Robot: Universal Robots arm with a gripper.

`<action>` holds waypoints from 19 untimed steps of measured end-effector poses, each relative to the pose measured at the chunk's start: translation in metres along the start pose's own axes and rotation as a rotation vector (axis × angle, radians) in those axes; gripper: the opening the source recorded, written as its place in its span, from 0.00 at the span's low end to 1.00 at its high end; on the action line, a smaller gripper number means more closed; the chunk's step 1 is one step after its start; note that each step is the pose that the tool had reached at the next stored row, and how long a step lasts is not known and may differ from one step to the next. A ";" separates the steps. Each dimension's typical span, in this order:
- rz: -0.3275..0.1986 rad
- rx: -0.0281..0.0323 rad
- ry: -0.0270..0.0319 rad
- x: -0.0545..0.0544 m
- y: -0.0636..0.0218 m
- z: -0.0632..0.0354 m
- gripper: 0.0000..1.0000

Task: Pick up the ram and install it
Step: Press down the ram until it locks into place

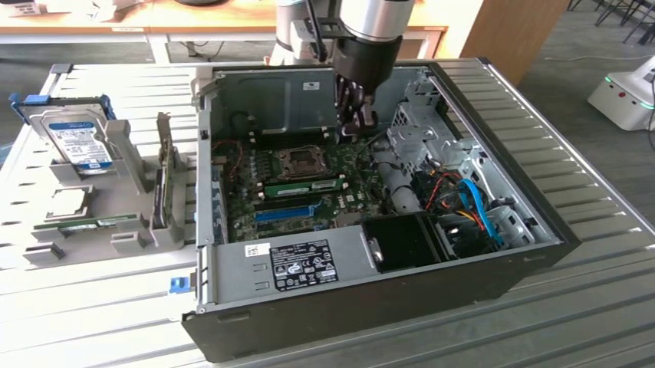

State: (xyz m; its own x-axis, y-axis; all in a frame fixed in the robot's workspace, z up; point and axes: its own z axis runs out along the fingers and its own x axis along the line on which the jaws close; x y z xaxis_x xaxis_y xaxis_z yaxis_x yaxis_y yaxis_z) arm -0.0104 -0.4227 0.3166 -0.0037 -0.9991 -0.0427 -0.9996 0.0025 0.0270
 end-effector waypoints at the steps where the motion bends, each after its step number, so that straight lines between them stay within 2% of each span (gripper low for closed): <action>1: 0.000 0.0000 0.0000 0.000 0.0000 0.0011 0.11; 19: 0.000 0.0000 -0.0001 0.002 -0.0008 0.0276 0.11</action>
State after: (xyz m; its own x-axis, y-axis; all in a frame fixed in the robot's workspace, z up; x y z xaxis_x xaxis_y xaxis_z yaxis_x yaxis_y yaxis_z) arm -0.0104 -0.4233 0.2889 -0.0036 -0.9991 -0.0427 -0.9996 0.0025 0.0270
